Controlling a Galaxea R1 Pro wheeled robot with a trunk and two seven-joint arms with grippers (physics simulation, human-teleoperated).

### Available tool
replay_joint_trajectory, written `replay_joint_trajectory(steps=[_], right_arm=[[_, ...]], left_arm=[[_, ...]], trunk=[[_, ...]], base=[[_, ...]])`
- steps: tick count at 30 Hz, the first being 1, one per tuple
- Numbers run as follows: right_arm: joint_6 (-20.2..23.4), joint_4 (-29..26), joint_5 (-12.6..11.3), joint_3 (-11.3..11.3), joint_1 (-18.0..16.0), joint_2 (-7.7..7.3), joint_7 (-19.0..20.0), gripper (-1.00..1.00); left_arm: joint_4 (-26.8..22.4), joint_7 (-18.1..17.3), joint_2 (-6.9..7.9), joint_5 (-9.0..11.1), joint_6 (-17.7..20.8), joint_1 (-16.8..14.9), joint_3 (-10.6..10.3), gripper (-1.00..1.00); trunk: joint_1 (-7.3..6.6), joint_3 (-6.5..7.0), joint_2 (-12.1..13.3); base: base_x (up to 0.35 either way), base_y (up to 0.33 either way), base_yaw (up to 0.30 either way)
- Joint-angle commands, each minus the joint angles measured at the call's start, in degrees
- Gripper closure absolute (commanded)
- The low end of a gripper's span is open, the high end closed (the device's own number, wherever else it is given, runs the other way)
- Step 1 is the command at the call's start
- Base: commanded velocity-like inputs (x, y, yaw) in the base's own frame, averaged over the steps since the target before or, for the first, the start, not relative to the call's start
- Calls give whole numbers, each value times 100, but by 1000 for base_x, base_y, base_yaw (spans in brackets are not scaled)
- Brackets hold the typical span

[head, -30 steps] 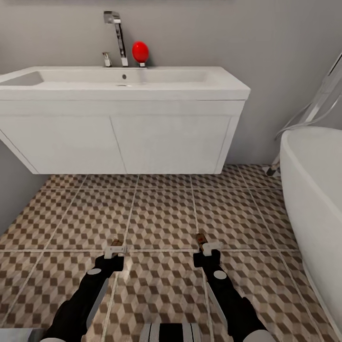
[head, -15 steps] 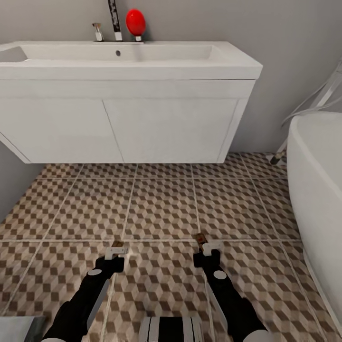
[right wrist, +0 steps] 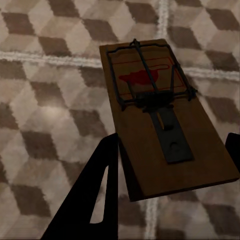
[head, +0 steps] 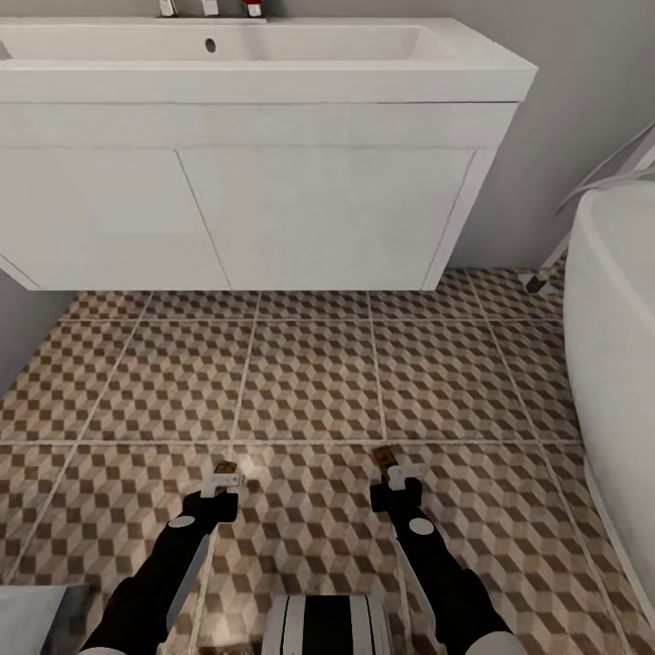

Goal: Take the four mousetraps from the cabinet in the bathroom and place them on the bathroom floor. Make sure all four end up on the same floor surface, and ensure that at least two of them are either under or directly next to the same bathroom sink.

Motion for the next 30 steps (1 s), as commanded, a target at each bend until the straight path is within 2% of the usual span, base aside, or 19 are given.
replay_joint_trajectory(steps=[1, 20, 27, 30], right_arm=[[-1, 0, -4, 2, 0, -1, -17, 100], [-1, 0, -4, 2, 0, 0, -16, 100], [-1, 0, -1, 2, 0, 1, -14, 100], [-4, 0, 77, 0, 0, 1, 1, 100]], left_arm=[[0, 14, 0, -23, 3, 0, -2, 100], [-5, 14, 0, -23, 3, 0, -2, 100], [-23, 25, 0, -29, 3, 0, -2, 100], [-61, 28, 0, -31, 3, 0, 5, 100]], trunk=[[2, -32, -2], [51, -622, -27], [51, -680, -27], [51, -687, -27]], base=[[0, 0, 0], [0, 0, 0], [0, 0, 0], [0, 0, 0]])
